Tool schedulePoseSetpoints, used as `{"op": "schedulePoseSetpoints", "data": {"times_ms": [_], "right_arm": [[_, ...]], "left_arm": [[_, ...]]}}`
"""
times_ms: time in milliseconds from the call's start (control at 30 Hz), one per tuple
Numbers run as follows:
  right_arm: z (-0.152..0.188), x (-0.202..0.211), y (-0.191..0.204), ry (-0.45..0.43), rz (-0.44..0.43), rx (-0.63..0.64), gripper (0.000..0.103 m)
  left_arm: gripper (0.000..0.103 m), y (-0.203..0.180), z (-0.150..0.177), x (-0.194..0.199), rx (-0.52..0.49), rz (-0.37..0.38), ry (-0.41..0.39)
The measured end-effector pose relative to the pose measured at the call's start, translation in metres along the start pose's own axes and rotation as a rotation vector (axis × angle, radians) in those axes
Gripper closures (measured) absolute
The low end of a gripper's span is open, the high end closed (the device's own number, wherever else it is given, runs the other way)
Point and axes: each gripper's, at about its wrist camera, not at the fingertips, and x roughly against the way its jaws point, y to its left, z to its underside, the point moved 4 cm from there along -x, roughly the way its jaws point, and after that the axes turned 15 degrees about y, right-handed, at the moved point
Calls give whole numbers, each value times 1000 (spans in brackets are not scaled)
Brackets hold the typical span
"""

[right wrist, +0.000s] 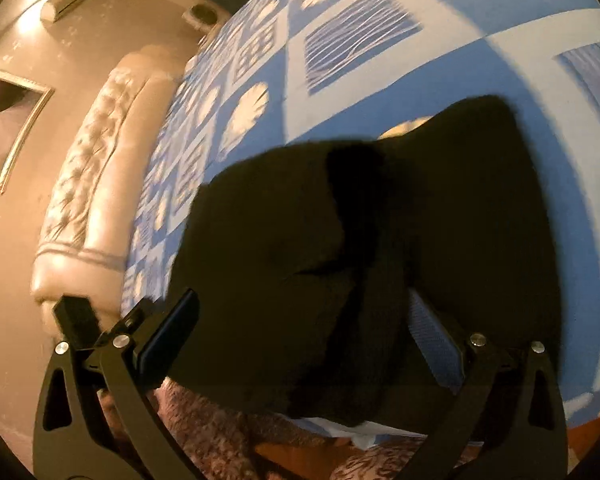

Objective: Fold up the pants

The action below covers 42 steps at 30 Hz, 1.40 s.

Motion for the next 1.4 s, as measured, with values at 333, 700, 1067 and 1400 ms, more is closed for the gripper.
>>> {"op": "schedulePoseSetpoints", "data": {"times_ms": [333, 700, 1067, 1400], "right_arm": [[-5, -23, -1, 94, -3, 9, 2], [-1, -18, -5, 108, 17, 38, 87], [2, 46, 1, -29, 23, 100, 91], [10, 50, -68, -51, -18, -44, 90]], "left_arm": [[20, 0, 6, -11, 10, 0, 22], [17, 13, 8, -20, 102, 70, 64], [17, -2, 13, -23, 59, 105, 81], [17, -26, 19, -41, 14, 124, 108]]}}
